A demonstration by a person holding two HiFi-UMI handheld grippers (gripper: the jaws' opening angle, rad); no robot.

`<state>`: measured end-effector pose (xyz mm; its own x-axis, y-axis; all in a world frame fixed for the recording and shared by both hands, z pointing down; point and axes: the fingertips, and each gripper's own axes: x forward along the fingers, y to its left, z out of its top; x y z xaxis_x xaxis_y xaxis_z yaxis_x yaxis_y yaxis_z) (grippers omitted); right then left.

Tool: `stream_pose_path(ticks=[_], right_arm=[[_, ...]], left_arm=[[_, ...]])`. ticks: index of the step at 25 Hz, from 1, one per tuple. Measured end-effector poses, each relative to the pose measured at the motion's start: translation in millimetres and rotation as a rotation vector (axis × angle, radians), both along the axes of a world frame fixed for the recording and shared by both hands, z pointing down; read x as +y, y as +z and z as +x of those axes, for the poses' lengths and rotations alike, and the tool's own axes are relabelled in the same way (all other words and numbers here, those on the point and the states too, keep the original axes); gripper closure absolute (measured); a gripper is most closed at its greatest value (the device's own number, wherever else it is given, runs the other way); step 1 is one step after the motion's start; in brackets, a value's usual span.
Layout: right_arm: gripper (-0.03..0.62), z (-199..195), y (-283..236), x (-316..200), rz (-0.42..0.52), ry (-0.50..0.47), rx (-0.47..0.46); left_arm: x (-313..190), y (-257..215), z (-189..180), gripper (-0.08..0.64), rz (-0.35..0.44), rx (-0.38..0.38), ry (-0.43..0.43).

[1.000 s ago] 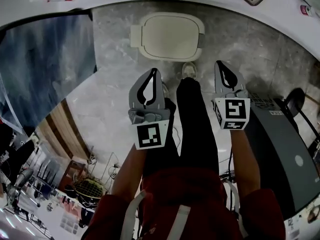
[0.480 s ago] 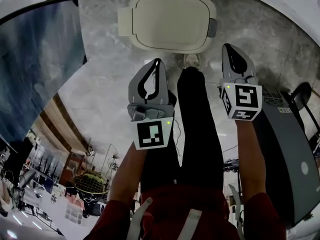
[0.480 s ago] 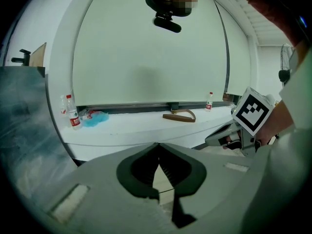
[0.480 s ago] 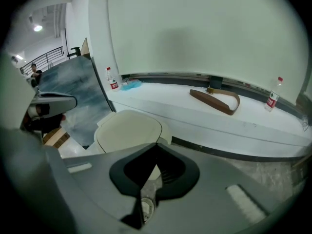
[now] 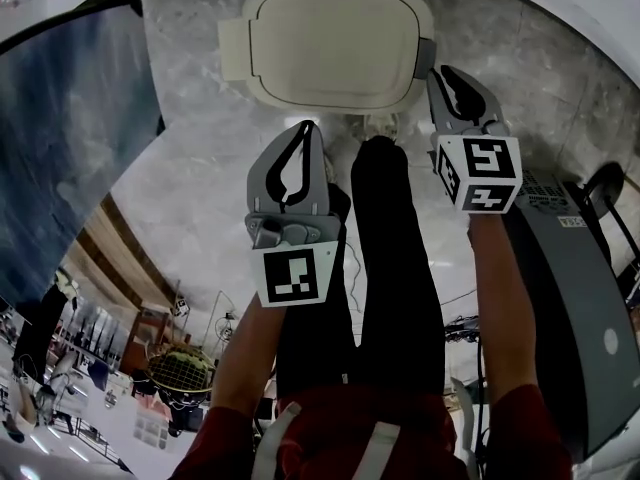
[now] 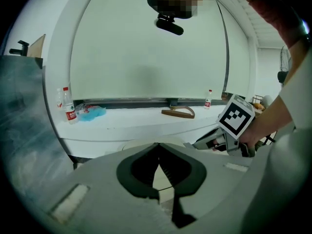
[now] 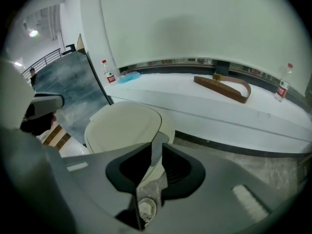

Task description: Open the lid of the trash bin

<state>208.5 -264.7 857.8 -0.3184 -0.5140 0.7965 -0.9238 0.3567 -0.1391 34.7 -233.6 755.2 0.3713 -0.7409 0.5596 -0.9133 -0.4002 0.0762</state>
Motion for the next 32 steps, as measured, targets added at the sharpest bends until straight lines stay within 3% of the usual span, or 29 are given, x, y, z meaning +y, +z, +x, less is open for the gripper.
stream_pose_path(ticks=[22,25,32], right_arm=[[0.529,7.6,26.0,-11.9,-0.052,-0.019,0.086],[0.569,3.2,28.2,-10.4,-0.06,-0.05,0.111],[0.565,4.1,29.2,-12.3,-0.081,-0.056,0.132]], left_arm=[[4.5,-3.2,-7.7,0.555,0.015,-0.007,0.009],[7.8,-6.6,-11.5,0.555,0.022,-0.001,-0.003],[20.9,-16.5,-44.3,0.555,0.038,-0.016,-0.099]])
